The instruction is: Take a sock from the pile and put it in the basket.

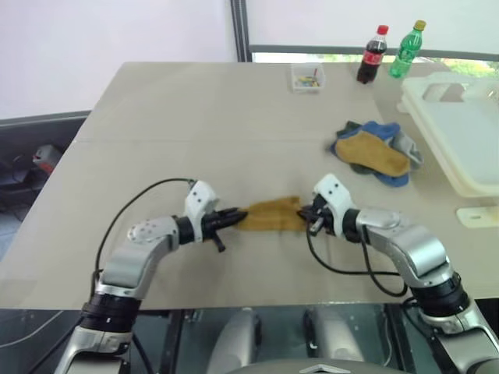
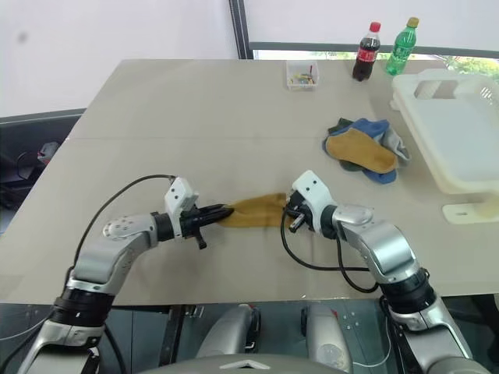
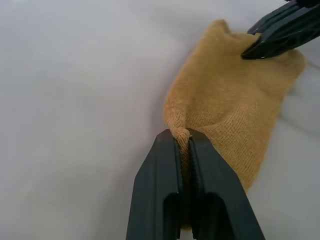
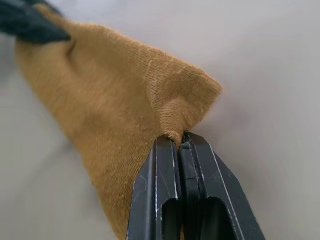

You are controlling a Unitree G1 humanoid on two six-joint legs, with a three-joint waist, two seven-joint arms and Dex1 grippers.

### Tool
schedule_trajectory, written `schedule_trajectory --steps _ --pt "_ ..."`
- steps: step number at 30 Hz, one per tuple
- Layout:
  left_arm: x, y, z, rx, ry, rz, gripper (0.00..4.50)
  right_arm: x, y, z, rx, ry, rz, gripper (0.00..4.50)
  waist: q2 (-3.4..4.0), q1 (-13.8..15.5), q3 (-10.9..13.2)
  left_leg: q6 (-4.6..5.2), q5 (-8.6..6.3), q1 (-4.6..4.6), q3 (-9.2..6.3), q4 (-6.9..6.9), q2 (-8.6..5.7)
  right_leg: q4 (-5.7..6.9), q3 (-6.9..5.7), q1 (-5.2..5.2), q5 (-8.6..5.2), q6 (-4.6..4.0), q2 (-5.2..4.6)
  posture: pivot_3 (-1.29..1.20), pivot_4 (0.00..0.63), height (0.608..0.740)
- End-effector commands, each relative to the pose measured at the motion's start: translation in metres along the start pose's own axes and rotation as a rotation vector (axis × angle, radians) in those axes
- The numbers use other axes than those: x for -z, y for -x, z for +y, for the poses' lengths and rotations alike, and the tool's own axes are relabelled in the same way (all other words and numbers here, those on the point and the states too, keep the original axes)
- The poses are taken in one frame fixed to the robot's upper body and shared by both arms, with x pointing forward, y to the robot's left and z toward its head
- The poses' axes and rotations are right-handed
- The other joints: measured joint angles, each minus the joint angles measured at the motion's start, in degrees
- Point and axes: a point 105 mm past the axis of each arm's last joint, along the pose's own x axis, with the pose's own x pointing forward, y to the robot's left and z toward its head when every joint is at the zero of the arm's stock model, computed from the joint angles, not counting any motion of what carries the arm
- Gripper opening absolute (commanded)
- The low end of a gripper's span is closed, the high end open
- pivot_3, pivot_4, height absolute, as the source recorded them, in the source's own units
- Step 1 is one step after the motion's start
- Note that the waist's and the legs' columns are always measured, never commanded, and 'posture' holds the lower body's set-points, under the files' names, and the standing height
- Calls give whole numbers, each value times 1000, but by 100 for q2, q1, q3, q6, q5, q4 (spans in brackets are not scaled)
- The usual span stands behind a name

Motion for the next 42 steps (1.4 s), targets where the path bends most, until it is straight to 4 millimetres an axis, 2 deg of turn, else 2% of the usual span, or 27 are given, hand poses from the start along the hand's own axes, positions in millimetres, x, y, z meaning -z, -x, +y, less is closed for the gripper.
schedule_trajectory --steps 1,6,7,9,10,16,20,22,24,27,29,32,35,36,38,39,40,41,42 --pt "-17 9 -8 42 -18 -48 35 -1 10 12 -24 49 12 0 0 19 0 0 0 0 -1 0 -1 0 -1 1 0 0 -1 0 150 740" --pt "-13 5 -11 41 34 -26 35 5 10 2 49 65 32 0 -1 23 0 0 0 0 -4 1 0 2 -4 0 0 0 2 0 150 740" --pt "-12 4 -11 42 44 -26 0 5 9 0 54 66 33 624 -1 23 0 0 0 1 -3 1 0 1 -4 1 0 0 2 0 150 740" --pt "-13 3 -13 50 51 -26 0 5 9 -3 66 63 27 1010 -1 22 0 0 0 0 -2 2 -1 1 -4 1 0 1 2 0 150 740" --pt "-13 3 -14 58 54 -29 742 5 10 -4 71 64 25 1559 -1 22 0 0 0 0 -2 2 -1 0 -4 1 0 1 2 0 150 740" --pt "-22 4 -9 12 17 -78 3008 -7 24 -17 129 53 -32 3994 -2 31 1 0 0 0 -2 2 -1 0 -3 1 0 1 1 0 150 740" --pt "-36 11 -12 45 -18 -159 3008 -26 40 -36 163 30 -119 3994 -3 59 2 0 0 -2 -2 2 0 -1 -4 1 0 1 2 0 150 740" --pt "-43 13 -13 54 -57 -198 3008 -32 45 -61 260 13 -148 3994 -3 50 2 0 0 -2 0 1 0 0 -2 0 0 0 2 0 150 740" --pt "-49 14 -16 67 -115 -233 3008 -34 48 -95 408 -1 -158 3994 -3 45 2 0 0 1 4 1 1 0 0 1 0 0 2 0 150 740" --pt "-63 12 -20 68 -127 -315 3008 -30 46 -138 578 12 -140 3994 -3 59 2 -1 0 2 8 2 0 -1 2 2 0 -1 2 0 150 740" --pt "-68 11 -21 66 -131 -342 3008 -31 42 -159 648 23 -147 3994 -3 78 2 -1 0 1 11 2 -1 -1 3 1 0 -1 2 0 150 740" --pt "-71 9 -21 55 -141 -347 3008 -35 37 -183 732 48 -158 3994 -1 75 4 -1 1 0 20 1 -2 0 10 -3 1 -1 6 0 150 740" --pt "-73 9 -19 33 -147 -358 3008 -37 33 -198 778 58 -167 3994 -1 65 4 -1 1 0 23 -3 0 -2 14 -4 1 -1 7 0 150 740" --pt "-73 10 -19 28 -148 -359 3084 -37 31 -200 781 61 -166 3474 0 42 5 -1 1 -1 27 -3 -1 -4 16 -5 1 0 7 0 150 740" --pt "-73 10 -19 19 -148 -359 3084 -38 28 -202 776 67 -172 2709 0 40 5 -1 1 -2 26 -3 -1 -5 18 -5 1 0 6 0 150 740" --pt "-72 11 -19 13 -148 -358 3084 -39 27 -201 771 70 -178 2610 0 24 5 -1 1 -3 25 -3 -1 -5 18 -5 1 0 6 0 150 740" --pt "-72 12 -19 4 -148 -357 3084 -41 26 -200 762 75 -187 1917 0 21 5 0 1 -2 25 -3 -1 -3 18 -5 1 0 6 0 150 740" --pt "-72 12 -18 -4 -147 -359 3084 -43 25 -199 755 85 -196 1771 0 15 5 0 1 -2 25 -3 -1 -3 18 -4 1 0 6 0 150 740" --pt "-72 12 -18 -10 -145 -362 3084 -45 25 -198 751 93 -203 1385 1 4 6 0 1 -2 24 -3 -1 -2 18 -4 1 0 7 0 150 740"
